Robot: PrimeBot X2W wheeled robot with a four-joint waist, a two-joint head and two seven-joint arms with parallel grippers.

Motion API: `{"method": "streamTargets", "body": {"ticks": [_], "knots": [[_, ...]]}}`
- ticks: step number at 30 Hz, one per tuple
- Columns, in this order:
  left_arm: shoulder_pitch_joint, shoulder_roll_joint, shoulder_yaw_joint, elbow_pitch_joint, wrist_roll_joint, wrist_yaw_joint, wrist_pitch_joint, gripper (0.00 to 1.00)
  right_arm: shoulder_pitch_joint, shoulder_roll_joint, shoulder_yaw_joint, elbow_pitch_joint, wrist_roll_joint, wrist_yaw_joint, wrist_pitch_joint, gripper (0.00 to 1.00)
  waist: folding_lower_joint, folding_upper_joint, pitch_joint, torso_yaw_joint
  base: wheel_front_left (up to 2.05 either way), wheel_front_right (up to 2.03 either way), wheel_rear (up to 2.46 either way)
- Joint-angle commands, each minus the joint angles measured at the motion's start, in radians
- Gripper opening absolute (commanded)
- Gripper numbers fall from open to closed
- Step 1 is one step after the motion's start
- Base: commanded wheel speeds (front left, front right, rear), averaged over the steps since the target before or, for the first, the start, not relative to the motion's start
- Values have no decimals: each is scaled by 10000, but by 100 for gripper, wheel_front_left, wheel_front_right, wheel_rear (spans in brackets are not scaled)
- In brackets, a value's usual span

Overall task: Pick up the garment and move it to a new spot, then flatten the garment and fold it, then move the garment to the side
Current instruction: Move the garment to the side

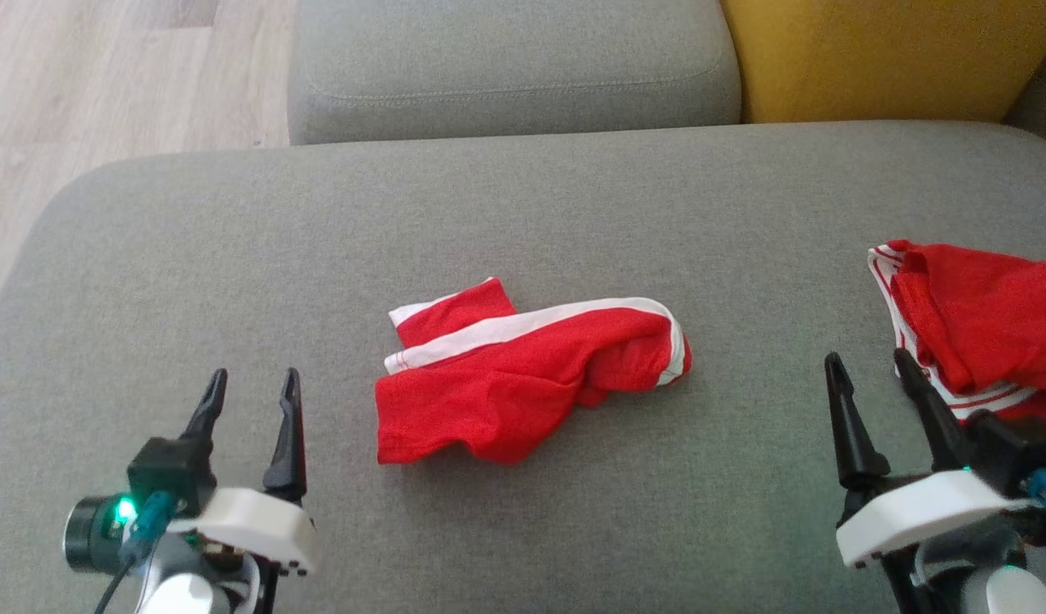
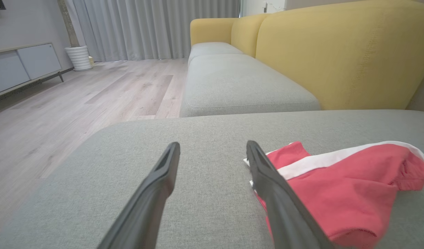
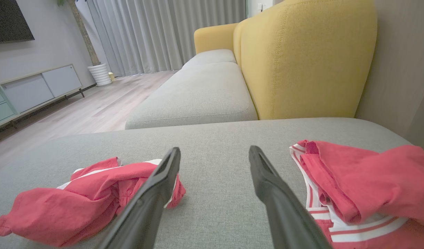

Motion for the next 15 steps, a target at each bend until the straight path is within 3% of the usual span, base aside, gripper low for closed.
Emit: {"method": "streamTargets", "body": {"ticks": [1,15], "knots": [[-234,320,372,-483,69,92,42,100,-65,-58,198,-367,-82,-9,43,100,0,-1,-60,-1,0,0,0],[56,384,140,-837,83,176,249,100,72,-58,144,-499,-149,-9,103,100,0,-1,-104,-70,0,0,0]]}}
